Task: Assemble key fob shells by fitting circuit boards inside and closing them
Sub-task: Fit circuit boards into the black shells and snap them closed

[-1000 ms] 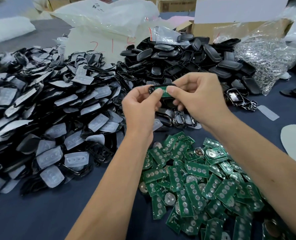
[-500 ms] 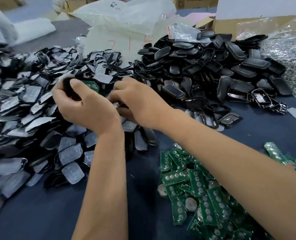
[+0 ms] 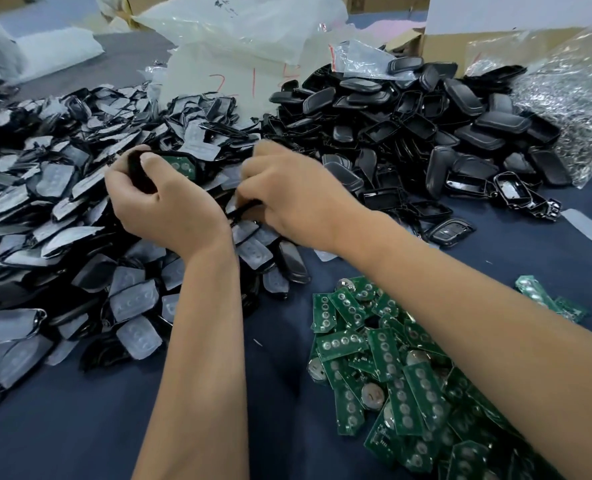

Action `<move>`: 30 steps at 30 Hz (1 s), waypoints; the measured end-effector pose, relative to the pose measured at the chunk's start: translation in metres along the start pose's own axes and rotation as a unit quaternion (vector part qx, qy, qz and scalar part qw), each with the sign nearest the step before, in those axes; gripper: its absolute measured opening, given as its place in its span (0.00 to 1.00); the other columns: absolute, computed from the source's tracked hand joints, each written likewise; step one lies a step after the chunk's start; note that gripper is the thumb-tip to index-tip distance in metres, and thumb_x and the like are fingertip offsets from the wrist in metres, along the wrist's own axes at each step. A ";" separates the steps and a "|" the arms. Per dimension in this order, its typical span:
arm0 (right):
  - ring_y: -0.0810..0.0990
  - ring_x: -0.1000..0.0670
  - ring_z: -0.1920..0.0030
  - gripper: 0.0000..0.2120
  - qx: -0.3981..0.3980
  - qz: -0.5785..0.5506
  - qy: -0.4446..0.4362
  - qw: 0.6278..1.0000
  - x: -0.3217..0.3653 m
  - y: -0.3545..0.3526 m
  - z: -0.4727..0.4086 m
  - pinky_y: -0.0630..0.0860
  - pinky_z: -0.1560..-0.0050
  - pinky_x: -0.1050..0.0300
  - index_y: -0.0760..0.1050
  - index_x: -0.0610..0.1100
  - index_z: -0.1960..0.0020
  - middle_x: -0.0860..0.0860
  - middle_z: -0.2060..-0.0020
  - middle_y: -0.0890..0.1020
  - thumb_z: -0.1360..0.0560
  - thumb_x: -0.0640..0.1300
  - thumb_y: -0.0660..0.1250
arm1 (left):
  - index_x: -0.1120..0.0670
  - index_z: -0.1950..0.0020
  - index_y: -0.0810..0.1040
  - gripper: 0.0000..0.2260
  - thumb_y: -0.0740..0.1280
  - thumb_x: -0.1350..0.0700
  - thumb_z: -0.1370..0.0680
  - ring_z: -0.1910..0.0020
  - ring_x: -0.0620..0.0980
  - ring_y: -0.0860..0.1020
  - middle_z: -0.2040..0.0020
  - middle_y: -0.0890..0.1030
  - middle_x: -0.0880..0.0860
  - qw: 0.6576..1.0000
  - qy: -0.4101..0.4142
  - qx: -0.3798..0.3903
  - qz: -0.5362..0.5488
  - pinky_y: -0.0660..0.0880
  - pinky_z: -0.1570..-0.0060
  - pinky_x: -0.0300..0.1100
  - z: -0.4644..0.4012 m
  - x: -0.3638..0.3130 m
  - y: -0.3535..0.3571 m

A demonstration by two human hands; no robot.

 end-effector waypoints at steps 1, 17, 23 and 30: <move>0.73 0.49 0.44 0.08 -0.025 -0.024 0.030 0.999 -0.008 -0.006 0.008 0.73 0.48 0.52 0.86 0.45 0.45 0.53 0.53 0.81 0.20 0.43 0.69 | 0.51 0.55 0.78 0.08 0.62 0.60 0.21 0.66 0.40 0.75 0.63 0.79 0.44 1.000 -0.012 0.012 -0.005 0.78 0.60 0.40 0.003 -0.001 0.002; 0.84 0.51 0.61 0.02 -0.312 -0.405 0.386 0.768 -0.120 -0.025 0.191 0.82 0.53 0.50 0.86 0.50 0.56 0.44 0.61 0.88 0.28 0.45 0.78 | 0.46 0.44 0.86 0.08 0.75 0.49 0.23 0.59 0.48 0.75 0.64 0.74 0.37 0.734 0.146 0.605 -0.272 0.75 0.56 0.43 0.175 0.021 0.081; 0.83 0.54 0.60 0.07 -0.280 -0.381 0.350 0.809 -0.114 -0.024 0.190 0.82 0.52 0.56 0.86 0.53 0.54 0.51 0.63 0.86 0.25 0.40 0.77 | 0.52 0.41 0.86 0.10 0.66 0.54 0.17 0.48 0.44 0.80 0.50 0.85 0.46 0.817 0.106 0.538 -0.176 0.75 0.45 0.40 0.155 0.020 0.076; 0.84 0.52 0.60 0.08 -0.265 -0.375 0.327 0.826 -0.104 -0.020 0.185 0.80 0.53 0.54 0.83 0.46 0.48 0.49 0.62 0.85 0.25 0.42 0.78 | 0.58 0.50 0.87 0.03 0.73 0.61 0.20 0.65 0.46 0.81 0.62 0.85 0.50 0.807 -0.038 0.583 -0.083 0.78 0.63 0.40 0.153 0.028 0.073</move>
Point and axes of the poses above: each hand's wrist, its own z-axis away from the middle knuckle, its own y-axis out of the palm, x = y × z, the point moved 5 cm from there along -z, towards the middle knuckle
